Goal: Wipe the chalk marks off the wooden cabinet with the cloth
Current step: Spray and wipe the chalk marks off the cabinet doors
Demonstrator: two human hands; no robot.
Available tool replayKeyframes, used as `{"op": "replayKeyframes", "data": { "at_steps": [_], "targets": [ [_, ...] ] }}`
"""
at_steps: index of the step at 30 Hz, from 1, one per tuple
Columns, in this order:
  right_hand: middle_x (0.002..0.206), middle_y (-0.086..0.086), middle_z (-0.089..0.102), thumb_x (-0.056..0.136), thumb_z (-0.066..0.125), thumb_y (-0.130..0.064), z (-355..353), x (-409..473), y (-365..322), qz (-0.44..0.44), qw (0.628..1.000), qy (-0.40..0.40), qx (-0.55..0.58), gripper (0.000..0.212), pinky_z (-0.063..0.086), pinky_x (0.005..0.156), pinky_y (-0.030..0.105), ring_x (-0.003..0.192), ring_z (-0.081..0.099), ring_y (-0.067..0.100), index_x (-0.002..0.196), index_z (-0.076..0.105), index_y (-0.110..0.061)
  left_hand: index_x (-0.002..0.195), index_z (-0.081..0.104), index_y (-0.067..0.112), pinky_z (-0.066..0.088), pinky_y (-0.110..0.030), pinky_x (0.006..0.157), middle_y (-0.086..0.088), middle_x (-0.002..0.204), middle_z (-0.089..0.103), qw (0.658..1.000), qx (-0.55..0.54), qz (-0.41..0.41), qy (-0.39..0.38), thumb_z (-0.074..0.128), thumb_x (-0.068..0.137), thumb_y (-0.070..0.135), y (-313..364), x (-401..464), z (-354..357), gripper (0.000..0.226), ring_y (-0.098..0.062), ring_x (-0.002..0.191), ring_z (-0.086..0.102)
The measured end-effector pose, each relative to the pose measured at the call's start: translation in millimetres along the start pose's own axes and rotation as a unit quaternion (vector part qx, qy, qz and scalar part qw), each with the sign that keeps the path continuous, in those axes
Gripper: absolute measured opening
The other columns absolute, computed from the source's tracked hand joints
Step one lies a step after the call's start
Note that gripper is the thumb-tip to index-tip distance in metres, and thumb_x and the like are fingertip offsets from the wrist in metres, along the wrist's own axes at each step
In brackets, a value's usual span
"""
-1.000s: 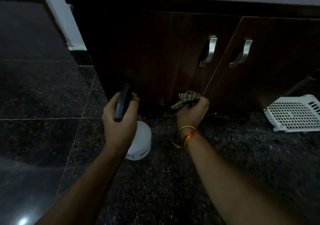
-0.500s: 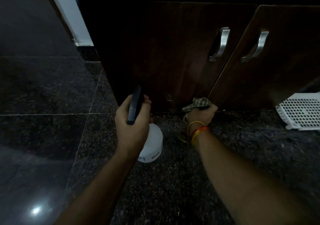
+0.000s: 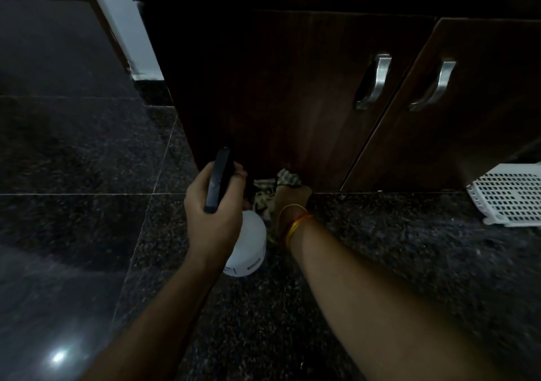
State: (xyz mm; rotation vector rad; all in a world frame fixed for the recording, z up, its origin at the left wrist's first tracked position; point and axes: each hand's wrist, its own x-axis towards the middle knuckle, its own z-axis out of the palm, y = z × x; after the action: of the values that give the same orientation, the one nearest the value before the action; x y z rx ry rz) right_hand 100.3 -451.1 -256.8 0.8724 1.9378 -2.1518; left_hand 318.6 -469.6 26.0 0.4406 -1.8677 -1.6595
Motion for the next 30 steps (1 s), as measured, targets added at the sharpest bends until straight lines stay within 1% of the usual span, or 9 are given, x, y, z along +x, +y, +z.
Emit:
{"op": "replayKeyframes", "data": {
  "at_steps": [1, 3, 9, 12, 15, 20, 23, 26, 30],
  "targets": [
    [0.115, 0.006, 0.057, 0.085, 0.057, -0.031, -30, -87, -72, -0.007, 0.999, -0.043, -0.029, 0.041, 0.049, 0.079, 0.031, 0.094, 0.060, 0.025, 0.119, 0.040, -0.015, 0.092, 0.059, -0.005, 0.040, -0.040, 0.055, -0.035, 0.075, 0.050, 1.000, -0.001, 0.003, -0.001, 0.053, 0.099, 0.006, 1, 0, 1, 0.015, -0.046, 0.062, 0.045],
    [0.119, 0.020, 0.055, 0.086, 0.057, -0.009, -53, -150, -121, -0.115, 0.992, 0.005, -0.051, 0.039, 0.042, 0.087, 0.034, 0.105, 0.055, 0.034, 0.121, 0.041, 0.000, 0.092, 0.058, -0.006, 0.041, -0.042, 0.055, -0.035, 0.075, 0.050, 1.000, -0.005, 0.006, -0.001, 0.053, 0.099, 0.006, 1, 1, 3, 0.015, -0.046, 0.064, 0.046],
    [0.102, 0.019, 0.059, 0.079, 0.065, -0.009, -62, -179, -141, -0.213, 0.976, -0.007, -0.049, 0.027, 0.047, 0.076, 0.033, 0.090, 0.059, 0.029, 0.092, 0.042, -0.015, 0.095, 0.059, -0.004, 0.042, -0.044, 0.057, -0.035, 0.079, 0.050, 1.000, -0.005, 0.006, 0.010, 0.054, 0.100, 0.009, 0, 0, 1, 0.015, -0.046, 0.067, 0.047],
    [0.099, 0.019, 0.059, 0.078, 0.066, -0.010, -66, -167, -131, -0.200, 0.978, -0.016, -0.064, 0.029, 0.050, 0.077, 0.037, 0.088, 0.059, 0.028, 0.092, 0.041, -0.017, 0.095, 0.060, -0.003, 0.045, -0.042, 0.057, -0.034, 0.083, 0.053, 1.000, 0.000, 0.008, 0.009, 0.054, 0.099, 0.010, 3, 1, -4, 0.015, -0.046, 0.069, 0.049],
    [0.089, 0.014, 0.060, 0.079, 0.066, -0.009, -68, -157, -121, -0.146, 0.988, -0.002, -0.056, 0.029, 0.053, 0.073, 0.040, 0.079, 0.061, 0.026, 0.093, 0.040, -0.015, 0.095, 0.061, -0.001, 0.045, -0.025, 0.054, -0.034, 0.087, 0.055, 1.000, 0.008, 0.012, 0.008, 0.054, 0.099, 0.010, 5, 1, -10, 0.014, -0.046, 0.070, 0.050],
    [0.068, 0.005, 0.040, 0.085, 0.043, 0.022, -77, -140, -134, -0.081, 0.994, -0.026, 0.074, 0.032, 0.042, 0.043, 0.010, 0.039, 0.047, -0.003, 0.080, 0.033, -0.008, 0.094, 0.060, -0.001, 0.047, -0.032, 0.054, -0.033, 0.079, 0.052, 1.000, 0.002, 0.005, 0.002, 0.055, 0.099, 0.010, 4, -3, -16, 0.014, -0.044, 0.065, 0.050],
    [0.070, 0.006, 0.046, 0.082, 0.048, 0.021, -77, -146, -156, -0.095, 0.989, 0.006, 0.113, 0.042, 0.047, 0.056, 0.017, 0.052, 0.055, 0.000, 0.073, 0.031, -0.016, 0.092, 0.060, -0.003, 0.044, -0.044, 0.055, -0.033, 0.075, 0.051, 1.000, -0.003, 0.005, 0.002, 0.055, 0.099, 0.010, 6, -3, -15, 0.015, -0.044, 0.063, 0.048],
    [0.093, 0.015, 0.059, 0.080, 0.065, 0.001, -74, -169, -185, -0.115, 0.991, 0.057, 0.025, 0.028, 0.054, 0.080, 0.041, 0.084, 0.062, 0.027, 0.081, 0.041, -0.014, 0.092, 0.060, -0.002, 0.046, -0.043, 0.054, -0.032, 0.073, 0.051, 1.000, 0.004, 0.007, 0.009, 0.056, 0.099, 0.011, 7, 0, -14, 0.015, -0.045, 0.065, 0.051],
    [0.124, 0.013, 0.048, 0.078, 0.065, -0.006, -78, -214, -216, -0.301, 0.945, 0.053, -0.112, 0.032, 0.038, 0.083, 0.019, 0.106, 0.053, 0.022, 0.107, 0.053, -0.009, 0.094, 0.061, 0.001, 0.049, -0.028, 0.056, -0.033, 0.080, 0.053, 1.000, 0.008, 0.011, 0.021, 0.055, 0.099, 0.012, 10, 8, -9, 0.013, -0.045, 0.070, 0.053]
  ]
}}
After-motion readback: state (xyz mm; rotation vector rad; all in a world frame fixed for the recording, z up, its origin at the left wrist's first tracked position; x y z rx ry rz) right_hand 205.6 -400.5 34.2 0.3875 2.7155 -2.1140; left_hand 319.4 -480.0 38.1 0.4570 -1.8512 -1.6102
